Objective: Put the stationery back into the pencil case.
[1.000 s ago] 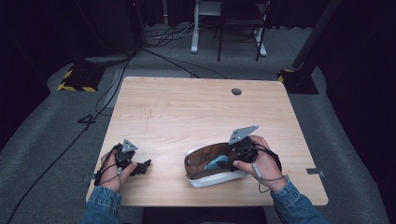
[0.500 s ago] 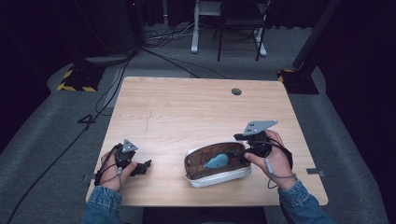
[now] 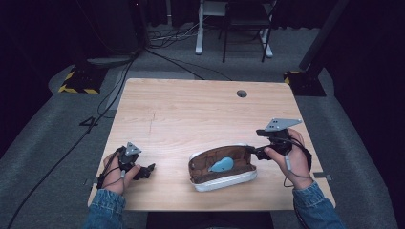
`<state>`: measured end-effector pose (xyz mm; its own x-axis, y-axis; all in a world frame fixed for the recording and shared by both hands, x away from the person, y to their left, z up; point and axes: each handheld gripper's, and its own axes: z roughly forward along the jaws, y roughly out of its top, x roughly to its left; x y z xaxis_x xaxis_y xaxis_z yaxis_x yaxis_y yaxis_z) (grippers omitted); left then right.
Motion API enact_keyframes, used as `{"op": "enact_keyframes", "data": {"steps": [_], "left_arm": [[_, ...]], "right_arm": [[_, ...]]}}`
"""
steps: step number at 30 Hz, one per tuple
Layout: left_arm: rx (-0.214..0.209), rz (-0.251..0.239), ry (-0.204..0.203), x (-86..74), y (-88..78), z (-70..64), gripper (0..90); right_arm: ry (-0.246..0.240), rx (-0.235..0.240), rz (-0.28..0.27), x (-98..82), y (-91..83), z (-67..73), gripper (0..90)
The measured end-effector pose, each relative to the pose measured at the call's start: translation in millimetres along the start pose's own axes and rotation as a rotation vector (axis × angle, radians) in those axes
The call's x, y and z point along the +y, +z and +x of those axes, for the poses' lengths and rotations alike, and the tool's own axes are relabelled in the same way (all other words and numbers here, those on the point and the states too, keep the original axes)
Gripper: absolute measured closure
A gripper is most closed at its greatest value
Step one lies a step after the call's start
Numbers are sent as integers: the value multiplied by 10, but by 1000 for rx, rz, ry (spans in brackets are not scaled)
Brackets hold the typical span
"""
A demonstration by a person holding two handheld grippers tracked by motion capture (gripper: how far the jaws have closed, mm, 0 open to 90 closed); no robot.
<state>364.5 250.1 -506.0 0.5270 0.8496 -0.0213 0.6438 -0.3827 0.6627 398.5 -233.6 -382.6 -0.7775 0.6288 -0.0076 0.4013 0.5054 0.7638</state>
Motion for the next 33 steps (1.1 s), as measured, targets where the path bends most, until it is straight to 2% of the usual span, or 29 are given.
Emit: {"op": "enact_keyframes", "data": {"steps": [1, 3, 4, 5, 9, 13, 22, 33], "left_arm": [[2, -4, -4, 1, 5, -3, 0], [1, -3, -3, 4, 7, 1, 0], [2, -4, -6, 6, 9, 0, 0], [6, -3, -2, 9, 10, 4, 0], [10, -1, -5, 15, 13, 5, 0], [8, -1, -5, 16, 14, 6, 0], [7, -1, -5, 16, 14, 6, 0], [8, -2, -8, 16, 15, 4, 0]], "right_arm": [[2, -21, 6, -30, -8, -52, 193], [5, -33, 9, -47, -10, -76, 190], [9, -66, 12, -100, -19, -157, 190], [9, -66, 12, -100, -19, -157, 190], [40, -99, 13, -203, -29, -298, 189], [61, -137, 37, -313, -18, -415, 189], [107, -177, 56, -566, 40, -634, 189], [151, -193, 70, -824, 138, -817, 179]]}}
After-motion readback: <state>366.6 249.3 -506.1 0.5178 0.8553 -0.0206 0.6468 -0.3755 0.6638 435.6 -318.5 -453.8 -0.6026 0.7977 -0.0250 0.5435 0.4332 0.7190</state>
